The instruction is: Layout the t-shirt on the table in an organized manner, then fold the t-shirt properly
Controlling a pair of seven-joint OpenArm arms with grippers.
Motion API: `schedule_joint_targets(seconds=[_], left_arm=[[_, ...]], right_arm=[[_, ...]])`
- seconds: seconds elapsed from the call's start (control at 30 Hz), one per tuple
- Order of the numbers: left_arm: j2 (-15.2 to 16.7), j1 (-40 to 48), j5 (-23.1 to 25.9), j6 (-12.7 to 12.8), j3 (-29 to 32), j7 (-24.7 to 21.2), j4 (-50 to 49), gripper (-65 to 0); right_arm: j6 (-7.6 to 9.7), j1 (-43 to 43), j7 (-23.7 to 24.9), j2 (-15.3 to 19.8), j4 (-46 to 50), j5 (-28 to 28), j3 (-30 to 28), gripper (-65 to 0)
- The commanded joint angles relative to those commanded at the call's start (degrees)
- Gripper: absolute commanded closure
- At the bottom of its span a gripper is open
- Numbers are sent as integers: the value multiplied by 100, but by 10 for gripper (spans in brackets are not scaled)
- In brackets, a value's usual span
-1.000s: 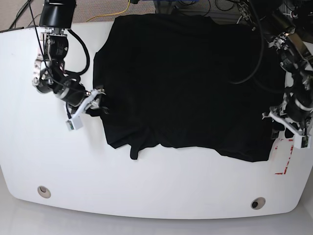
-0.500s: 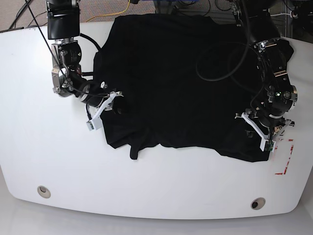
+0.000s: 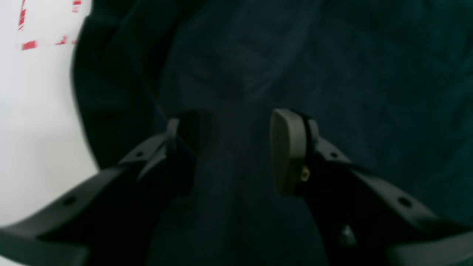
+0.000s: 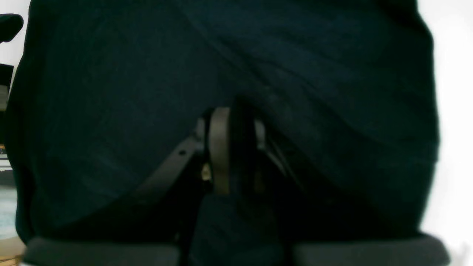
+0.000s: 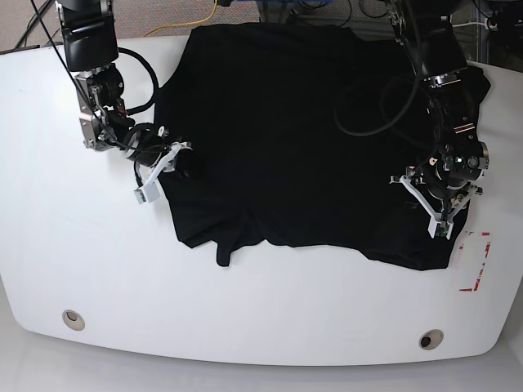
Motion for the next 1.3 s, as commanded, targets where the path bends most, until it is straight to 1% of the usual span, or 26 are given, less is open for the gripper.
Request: schedule_joint_targets(seconds=[0.07,0.1,0.13,0.17,0.27,0.3,0.37,0.43,0.47,0.7,0.77,0.87,0.97,1.03,1.13,1.17,1.3], left_arm=[[0,0,0,0,0,0,0,-281],[9,0,0,0,9,0,0,-281],[9,0,0,0,9,0,0,-281],[9,0,0,0,9,0,0,-281],[18,-9,0,-9,70,0,0,-281],[18,-9,0,-9,185,0,-9,-281],[18,-9,0,-9,378,0,-9,-281],[18,-9,0,-9,527,0,-9,-281],[18,-9,0,-9,624,0,-9,-281],[35,-18,-9,-9,791,0,-9,-281],[105,-70,-9,-9,791,0,-9,-281],[141,-123,-9,-9,791,0,-9,-281],[141,-158,-9,-9,791,0,-9,-281],[141,-167,-9,-9,818,0,-9,-281],[132,-167,-9,-9,818,0,35,-281],[132,-167,-9,-9,818,0,44,-281],[88,-123,-9,-9,791,0,149,-281]], right_arm=[[158,220,9,26,-176,-334,-97,-87],[325,352,18,18,-369,-589,-141,-87],[422,440,26,18,-484,-730,-149,-87],[580,580,26,9,-686,-967,-149,-87],[914,958,62,-141,-1213,-1538,-149,-87],[1073,1152,141,-211,-1451,-1837,-149,-87],[1301,1407,325,-299,-1785,-2251,-149,-87],[1398,1600,554,-360,-2084,-2567,-149,-87],[1446,1776,756,-440,-2321,-2813,-149,-87],[1446,2558,1723,-738,-3314,-3710,-149,-87],[1446,2734,1987,-791,-3464,-3886,-149,-87],[1446,2884,2171,-800,-3508,-3991,-149,-87],[1446,2980,2180,-782,-3464,-4000,-149,-87],[1446,2980,2110,-756,-3244,-3991,-141,-87],[1446,2769,1662,-695,-2576,-3982,-9,-87],[1446,2576,1363,-624,-2163,-3982,141,-87],[1446,1829,404,-607,-589,-3991,747,-87]])
